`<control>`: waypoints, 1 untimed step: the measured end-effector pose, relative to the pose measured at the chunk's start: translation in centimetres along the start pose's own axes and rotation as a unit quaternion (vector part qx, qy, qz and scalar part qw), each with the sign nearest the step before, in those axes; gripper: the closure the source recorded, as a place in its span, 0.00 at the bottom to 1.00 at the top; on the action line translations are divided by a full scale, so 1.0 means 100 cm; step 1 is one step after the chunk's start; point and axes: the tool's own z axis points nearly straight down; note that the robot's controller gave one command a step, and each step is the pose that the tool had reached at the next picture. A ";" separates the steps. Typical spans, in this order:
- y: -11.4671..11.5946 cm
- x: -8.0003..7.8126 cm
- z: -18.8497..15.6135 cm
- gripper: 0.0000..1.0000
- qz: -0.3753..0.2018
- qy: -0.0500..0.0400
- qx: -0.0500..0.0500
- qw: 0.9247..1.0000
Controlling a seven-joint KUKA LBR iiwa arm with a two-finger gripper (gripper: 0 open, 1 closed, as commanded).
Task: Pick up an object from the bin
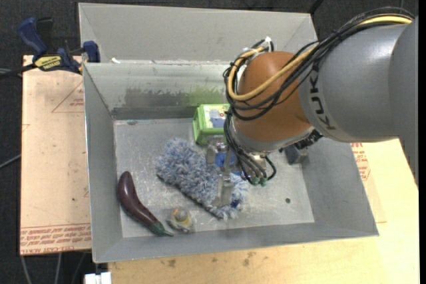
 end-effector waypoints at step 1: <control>0.000 -0.002 -0.004 0.00 0.001 -0.004 0.000 1.000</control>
Offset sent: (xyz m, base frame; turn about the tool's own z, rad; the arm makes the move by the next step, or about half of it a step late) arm 0.0160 -0.0064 -0.0803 0.0202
